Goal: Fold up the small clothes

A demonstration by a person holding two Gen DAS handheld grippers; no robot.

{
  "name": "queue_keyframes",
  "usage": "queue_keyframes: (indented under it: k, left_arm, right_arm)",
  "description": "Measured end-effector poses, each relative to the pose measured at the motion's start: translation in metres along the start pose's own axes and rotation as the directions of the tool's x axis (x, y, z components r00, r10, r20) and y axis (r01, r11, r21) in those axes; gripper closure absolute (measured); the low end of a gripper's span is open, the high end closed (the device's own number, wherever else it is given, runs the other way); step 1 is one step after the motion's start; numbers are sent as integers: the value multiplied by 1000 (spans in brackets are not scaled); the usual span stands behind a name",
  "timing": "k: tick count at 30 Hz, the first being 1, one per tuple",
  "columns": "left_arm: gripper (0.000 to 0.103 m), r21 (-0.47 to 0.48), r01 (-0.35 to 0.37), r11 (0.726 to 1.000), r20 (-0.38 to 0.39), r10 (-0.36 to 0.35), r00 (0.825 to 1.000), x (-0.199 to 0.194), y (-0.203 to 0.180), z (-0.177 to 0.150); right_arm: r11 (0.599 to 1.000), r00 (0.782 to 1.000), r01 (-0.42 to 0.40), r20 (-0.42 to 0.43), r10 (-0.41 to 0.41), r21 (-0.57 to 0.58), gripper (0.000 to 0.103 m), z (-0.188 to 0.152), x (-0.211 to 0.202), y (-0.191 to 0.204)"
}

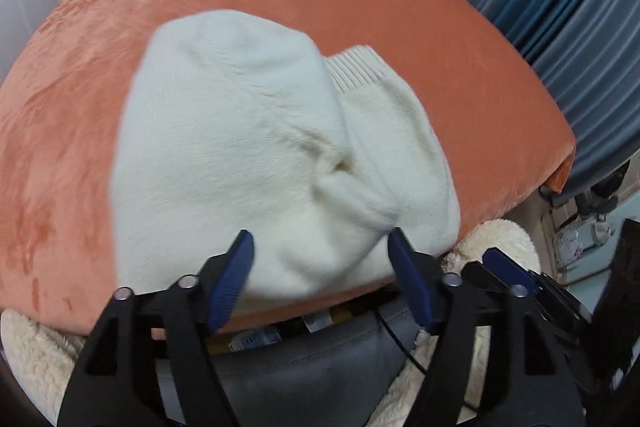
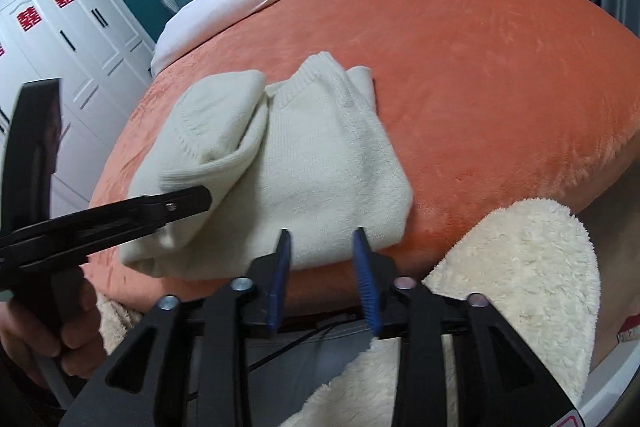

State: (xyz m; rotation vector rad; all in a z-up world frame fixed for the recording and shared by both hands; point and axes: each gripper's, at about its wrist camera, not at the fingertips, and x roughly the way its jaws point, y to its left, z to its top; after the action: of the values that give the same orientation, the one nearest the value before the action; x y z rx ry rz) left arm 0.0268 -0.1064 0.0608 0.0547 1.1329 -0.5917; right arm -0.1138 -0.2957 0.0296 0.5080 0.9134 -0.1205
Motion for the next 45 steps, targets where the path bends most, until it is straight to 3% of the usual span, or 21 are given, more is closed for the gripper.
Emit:
queue_keyframes:
  k: [3, 6, 10, 13, 16, 18, 19, 20, 21, 24, 26, 29, 31, 32, 33, 34, 37, 39, 42, 45]
  left_arm:
    - [23, -19, -59, 998, 10, 59, 998, -15, 21, -17]
    - [22, -12, -140, 990, -32, 140, 990, -15, 40, -35]
    - [22, -77, -170, 983, -98, 162, 982, -8, 69, -51]
    - [21, -102, -178, 979, -59, 172, 983, -7, 77, -51]
    - [21, -66, -250, 966, -38, 248, 968, 3, 78, -45]
    - [29, -62, -260, 964, -43, 258, 965, 7, 81, -44]
    - [44, -78, -233, 969, -47, 229, 972, 6, 84, -41]
    - [62, -94, -207, 974, -44, 203, 978, 4, 88, -37]
    - [71, -104, -176, 979, -37, 173, 984, 1, 89, -35]
    - [77, -115, -106, 988, 15, 109, 994, -18, 83, -24]
    - [77, -77, -48, 996, 52, 52, 997, -29, 68, -17]
    - [77, 10, -25, 1000, 46, 25, 999, -25, 41, -15]
    - [76, 35, -23, 999, -6, 23, 1000, -4, 34, -17]
    - [76, 42, -23, 999, -45, 25, 999, 9, 32, -20]
    - [76, 52, -39, 998, -80, 43, 996, 23, 30, -24]
    - [76, 75, -65, 995, -86, 72, 994, 29, 27, -28]
    - [73, 151, -145, 978, -53, 155, 987, 27, 16, -33]
    - [70, 120, -142, 983, -63, 150, 987, 21, 22, -30]
    - [59, 5, -57, 998, -84, 57, 995, 2, 42, -29]
    - [44, -99, -21, 995, -57, 16, 998, -22, 70, -34]
  right_arm:
    - [996, 997, -76, -2, 76, -38, 47, 10, 3, 14]
    - [989, 990, -141, -28, 140, -44, 33, 22, 16, 31]
    - [977, 972, -214, -97, 214, 15, 31, 31, 38, 47]
    - [976, 968, -205, -132, 213, 66, 31, 36, 54, 53]
    - [980, 972, -190, -125, 197, 65, 31, 41, 63, 62]
    - [985, 977, -169, -125, 172, 32, 38, 46, 71, 71]
    - [987, 978, -162, -133, 162, 12, 55, 48, 76, 76]
    - [989, 980, -145, -140, 142, -15, 82, 50, 77, 80]
    - [989, 983, -145, -119, 139, -36, 84, 53, 74, 84]
    - [978, 981, -182, 54, 189, -106, 88, 69, 29, 93]
    - [975, 968, -194, 143, 208, -109, 89, 79, -3, 92]
    - [989, 970, -104, 210, 124, -107, 89, 72, -25, 72]
    - [995, 993, 2, 120, 10, -97, 89, 57, 1, 47]
    - [996, 999, 38, 22, -37, -79, 89, 44, 27, 28]
    - [998, 996, 50, -68, -53, -46, 89, 35, 50, 13]
    - [999, 993, 49, -104, -50, -12, 89, 24, 62, 3]
    - [994, 994, 86, -65, -91, -70, 89, 25, 57, 17]
    - [994, 995, 72, -67, -77, -79, 89, 28, 59, 24]
    - [999, 994, 12, -110, -17, -46, 87, 33, 63, 17]
    - [997, 990, -68, -124, 72, 39, 76, 41, 64, 3]
